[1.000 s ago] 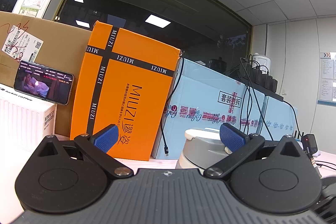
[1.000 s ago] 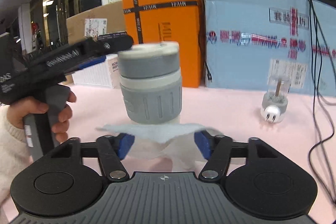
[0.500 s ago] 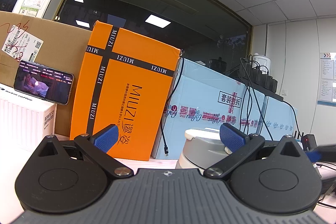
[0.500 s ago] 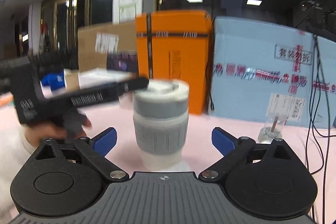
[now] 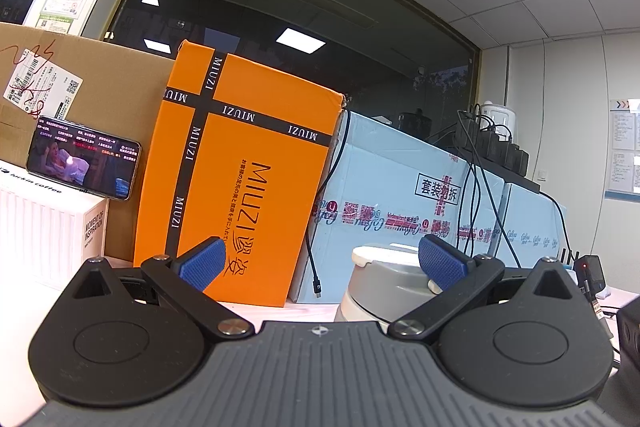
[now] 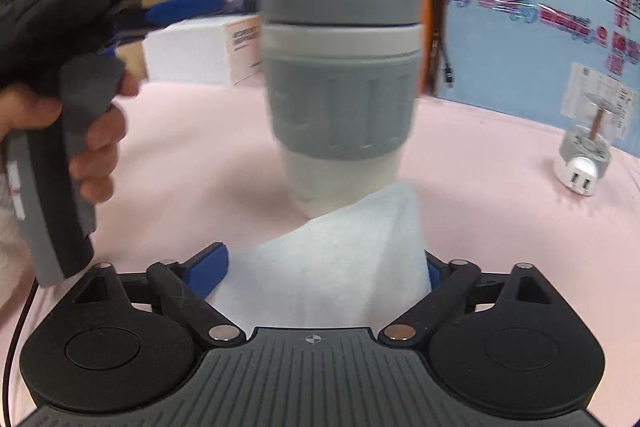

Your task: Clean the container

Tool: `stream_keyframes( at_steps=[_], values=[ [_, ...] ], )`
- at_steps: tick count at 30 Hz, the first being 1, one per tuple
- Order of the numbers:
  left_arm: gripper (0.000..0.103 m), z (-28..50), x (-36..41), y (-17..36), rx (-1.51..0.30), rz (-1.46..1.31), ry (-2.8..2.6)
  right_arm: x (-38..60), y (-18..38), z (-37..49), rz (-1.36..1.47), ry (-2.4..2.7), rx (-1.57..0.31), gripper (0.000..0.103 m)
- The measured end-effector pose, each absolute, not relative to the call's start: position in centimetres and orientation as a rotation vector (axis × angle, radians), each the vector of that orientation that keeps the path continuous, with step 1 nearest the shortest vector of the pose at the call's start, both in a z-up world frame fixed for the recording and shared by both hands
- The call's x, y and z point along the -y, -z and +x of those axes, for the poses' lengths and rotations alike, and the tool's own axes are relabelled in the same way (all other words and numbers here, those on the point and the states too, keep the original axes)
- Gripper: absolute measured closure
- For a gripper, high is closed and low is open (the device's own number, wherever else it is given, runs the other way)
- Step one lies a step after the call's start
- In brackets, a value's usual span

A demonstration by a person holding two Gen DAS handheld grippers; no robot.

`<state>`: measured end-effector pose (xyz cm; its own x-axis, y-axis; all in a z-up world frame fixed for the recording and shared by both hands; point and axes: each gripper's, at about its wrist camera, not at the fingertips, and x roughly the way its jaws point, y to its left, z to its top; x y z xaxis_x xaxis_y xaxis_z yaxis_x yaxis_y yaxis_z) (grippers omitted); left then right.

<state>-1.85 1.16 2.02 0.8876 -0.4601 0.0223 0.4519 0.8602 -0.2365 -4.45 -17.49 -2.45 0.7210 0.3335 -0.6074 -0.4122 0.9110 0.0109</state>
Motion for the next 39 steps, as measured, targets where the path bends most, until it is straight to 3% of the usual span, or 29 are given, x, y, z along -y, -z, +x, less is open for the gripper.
stream_keyframes(
  at_steps=[5, 9, 23, 39],
  values=[
    [0.0, -1.8, -1.2, -2.0, -0.036, -0.239, 0.478, 16.4, 2.1, -5.8, -0.178, -0.462, -0.619, 0.063],
    [0.0, -1.8, -1.2, -2.0, -0.036, -0.24, 0.478, 17.2, 1.8, -6.4, -0.182, -0.434, -0.598, 0.09],
    [0.0, -1.9, -1.4, -2.1, -0.036, -0.242, 0.478, 26.8, -3.4, -6.6, 0.7, -0.499, -0.119, 0.093],
    [0.0, -1.9, -1.3, -2.2, -0.036, -0.241, 0.478, 25.3, -1.7, -7.2, 0.615, -0.568, -0.225, 0.093]
  ],
)
